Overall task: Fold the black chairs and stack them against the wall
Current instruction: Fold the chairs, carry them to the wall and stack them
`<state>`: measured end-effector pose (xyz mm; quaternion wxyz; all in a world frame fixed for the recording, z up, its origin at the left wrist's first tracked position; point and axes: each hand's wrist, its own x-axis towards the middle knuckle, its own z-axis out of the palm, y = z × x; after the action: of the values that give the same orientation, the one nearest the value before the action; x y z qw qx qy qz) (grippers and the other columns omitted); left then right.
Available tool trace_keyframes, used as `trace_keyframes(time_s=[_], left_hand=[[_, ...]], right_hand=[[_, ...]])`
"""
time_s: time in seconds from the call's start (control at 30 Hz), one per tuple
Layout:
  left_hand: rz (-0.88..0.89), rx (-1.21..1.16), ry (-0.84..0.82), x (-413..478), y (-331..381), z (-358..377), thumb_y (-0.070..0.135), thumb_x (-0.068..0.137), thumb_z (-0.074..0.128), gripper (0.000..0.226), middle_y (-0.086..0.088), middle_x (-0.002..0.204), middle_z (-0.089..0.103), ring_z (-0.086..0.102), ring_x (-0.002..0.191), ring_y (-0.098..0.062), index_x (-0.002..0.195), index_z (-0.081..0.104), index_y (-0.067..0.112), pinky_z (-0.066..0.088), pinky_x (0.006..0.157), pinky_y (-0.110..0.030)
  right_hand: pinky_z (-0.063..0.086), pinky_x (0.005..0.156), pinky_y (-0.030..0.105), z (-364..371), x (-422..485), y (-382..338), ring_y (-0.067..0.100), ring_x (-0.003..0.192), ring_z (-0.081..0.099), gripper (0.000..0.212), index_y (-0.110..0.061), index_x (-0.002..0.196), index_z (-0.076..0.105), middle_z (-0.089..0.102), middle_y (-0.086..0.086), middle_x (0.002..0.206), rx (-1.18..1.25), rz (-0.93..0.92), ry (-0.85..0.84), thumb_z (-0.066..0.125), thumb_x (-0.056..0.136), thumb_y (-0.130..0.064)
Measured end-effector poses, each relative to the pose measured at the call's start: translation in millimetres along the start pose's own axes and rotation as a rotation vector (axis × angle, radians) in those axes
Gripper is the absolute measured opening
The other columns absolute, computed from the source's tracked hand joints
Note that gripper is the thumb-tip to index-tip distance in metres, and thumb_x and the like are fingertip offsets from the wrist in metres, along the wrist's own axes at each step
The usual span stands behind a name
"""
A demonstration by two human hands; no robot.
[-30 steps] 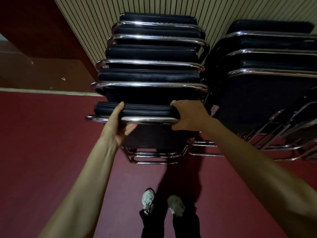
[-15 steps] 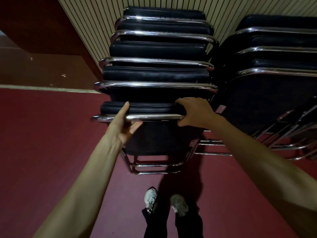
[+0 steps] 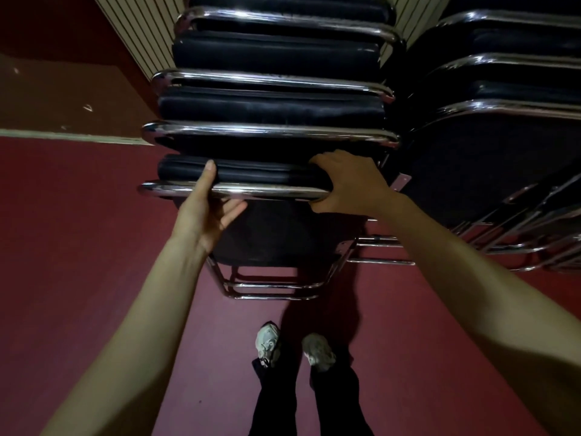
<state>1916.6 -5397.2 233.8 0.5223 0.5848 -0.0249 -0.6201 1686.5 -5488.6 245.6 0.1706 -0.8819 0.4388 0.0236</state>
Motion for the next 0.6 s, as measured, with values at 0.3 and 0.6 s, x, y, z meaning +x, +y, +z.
trace_keyframes(time_s=[0.3,0.6], left_hand=[[0.018,-0.145,0.067,-24,-7,10,0.041,0.093,0.058,0.042,-0.005,0.116,0.067,0.072,0.071,-0.013,0.128,0.057,0.018,0.057,0.061,-0.024],[-0.008,-0.17,0.094,-57,-19,21,0.006,0.1,0.046,0.016,-0.01,0.09,0.056,0.058,0.09,-0.022,0.087,0.055,0.003,0.053,0.089,-0.037]], right_hand=[[0.024,0.11,0.045,-4,-17,-9,0.023,0.135,0.032,0.102,-0.027,0.15,0.021,0.037,0.001,0.146,-0.083,-0.02,-0.074,0.07,0.068,-0.065],[0.008,0.116,0.053,0,-46,-13,0.021,0.146,0.009,0.1,-0.026,0.153,0.005,0.016,0.004,0.158,-0.107,0.042,-0.057,0.071,0.08,-0.043]])
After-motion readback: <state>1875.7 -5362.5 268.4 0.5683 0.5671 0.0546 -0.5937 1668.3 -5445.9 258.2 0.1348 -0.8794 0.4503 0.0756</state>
